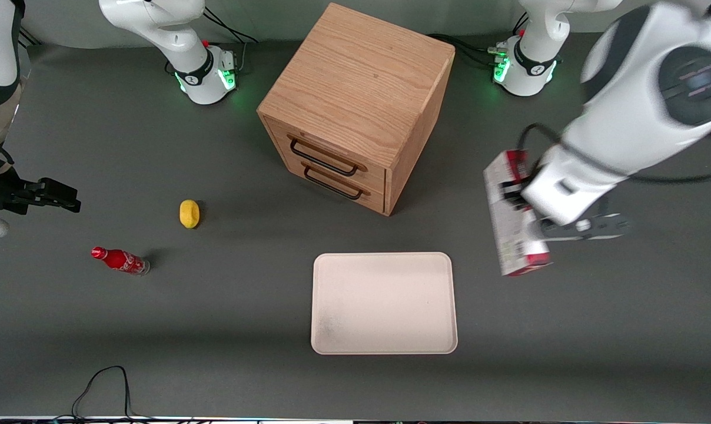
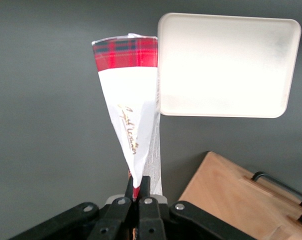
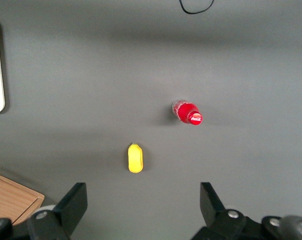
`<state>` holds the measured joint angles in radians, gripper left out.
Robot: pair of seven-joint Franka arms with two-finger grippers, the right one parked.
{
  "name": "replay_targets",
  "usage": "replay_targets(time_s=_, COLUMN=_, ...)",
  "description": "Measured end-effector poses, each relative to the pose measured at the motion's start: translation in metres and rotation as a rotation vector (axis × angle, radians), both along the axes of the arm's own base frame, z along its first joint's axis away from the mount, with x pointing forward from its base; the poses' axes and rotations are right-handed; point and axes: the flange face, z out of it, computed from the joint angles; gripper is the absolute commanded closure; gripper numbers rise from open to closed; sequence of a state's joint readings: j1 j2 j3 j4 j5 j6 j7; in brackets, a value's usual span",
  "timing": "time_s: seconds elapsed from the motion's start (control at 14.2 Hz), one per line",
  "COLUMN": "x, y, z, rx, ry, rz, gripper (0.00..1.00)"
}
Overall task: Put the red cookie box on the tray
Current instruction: 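Lift the cookie box with the left gripper and carry it toward the tray, then lower the cookie box onto the tray's edge with the left gripper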
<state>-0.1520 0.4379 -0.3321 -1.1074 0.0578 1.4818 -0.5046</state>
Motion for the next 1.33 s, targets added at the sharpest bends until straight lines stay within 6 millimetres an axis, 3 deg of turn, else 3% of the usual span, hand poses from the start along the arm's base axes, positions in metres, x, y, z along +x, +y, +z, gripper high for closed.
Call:
replay_targets(time_s=0.21, x=0.009, y=-0.059, z=-0.036, rx=0.021, ry=-0.021, rz=0.008, gripper=1.00)
replay_targets(time_s=0.35, x=0.011, y=-0.080, z=-0.055, rx=0.036, ry=-0.026, rz=0.004, gripper=1.00)
replay_targets(time_s=0.56, x=0.029, y=-0.079, z=-0.087, rx=0.039, ry=-0.035, rz=0.018, gripper=1.00)
replay_targets(time_s=0.91, x=0.064, y=-0.086, z=-0.196, rx=0.025, ry=-0.060, rz=0.026, gripper=1.00)
replay_targets(time_s=1.19, x=0.075, y=-0.080, z=-0.259, rx=0.038, ry=-0.050, rz=0.016, gripper=1.00)
replay_targets(time_s=1.33, x=0.079, y=-0.077, z=-0.279, rx=0.037, ry=-0.050, rz=0.003, gripper=1.00)
